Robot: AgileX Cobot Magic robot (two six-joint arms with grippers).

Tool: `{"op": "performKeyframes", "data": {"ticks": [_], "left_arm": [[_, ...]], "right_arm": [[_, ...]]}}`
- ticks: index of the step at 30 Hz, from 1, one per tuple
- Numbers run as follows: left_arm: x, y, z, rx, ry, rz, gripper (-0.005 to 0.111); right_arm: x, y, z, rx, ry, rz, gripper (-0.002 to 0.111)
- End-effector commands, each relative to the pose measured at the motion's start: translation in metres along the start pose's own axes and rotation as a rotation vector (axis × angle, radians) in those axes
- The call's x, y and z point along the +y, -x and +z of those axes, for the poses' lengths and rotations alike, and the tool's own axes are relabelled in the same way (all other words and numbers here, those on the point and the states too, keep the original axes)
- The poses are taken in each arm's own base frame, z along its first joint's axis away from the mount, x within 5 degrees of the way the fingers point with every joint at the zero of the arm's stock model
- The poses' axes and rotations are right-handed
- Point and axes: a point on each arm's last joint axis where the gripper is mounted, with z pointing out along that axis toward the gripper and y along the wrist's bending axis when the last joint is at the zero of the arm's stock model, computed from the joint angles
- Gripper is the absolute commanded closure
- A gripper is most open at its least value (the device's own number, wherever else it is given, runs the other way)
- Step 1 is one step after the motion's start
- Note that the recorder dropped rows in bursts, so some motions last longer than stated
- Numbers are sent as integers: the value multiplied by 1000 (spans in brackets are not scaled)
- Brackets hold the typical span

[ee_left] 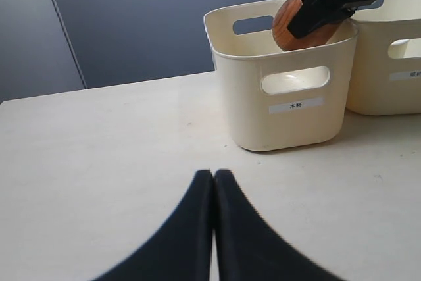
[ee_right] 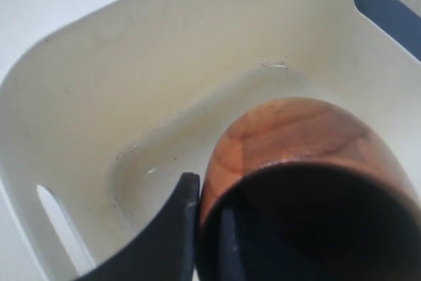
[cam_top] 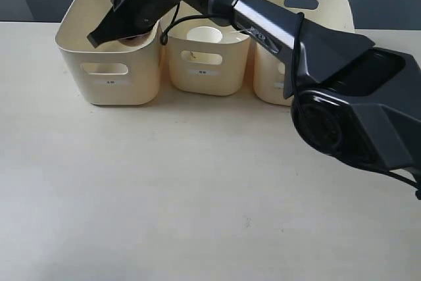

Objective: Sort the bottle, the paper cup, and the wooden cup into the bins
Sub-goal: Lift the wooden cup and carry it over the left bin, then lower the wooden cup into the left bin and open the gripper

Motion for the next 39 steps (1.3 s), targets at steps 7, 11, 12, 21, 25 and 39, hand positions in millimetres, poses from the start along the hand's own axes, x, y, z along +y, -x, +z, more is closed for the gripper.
{"op": "performKeyframes", "data": {"ticks": [7,11,12,21,25,39], "left_arm": [[0,0,0,-4,-3,0,107],[0,0,0,-4,-3,0,107],[0,0,0,-4,-3,0,107],[0,0,0,-4,-3,0,107],[0,0,0,-4,-3,0,107],[0,0,0,-4,-3,0,107]], "right_arm": [[-3,-2,-5,45,-6,-34,109],[-3,-2,-5,45,-6,-42,109],[-3,-2,-5,45,-6,-44,109],[-3,0,-5,34,-11,-51,109],[-3,1,-5,19,-11,-46,109],[-2,2,-5,6,2,-31,82]]}}
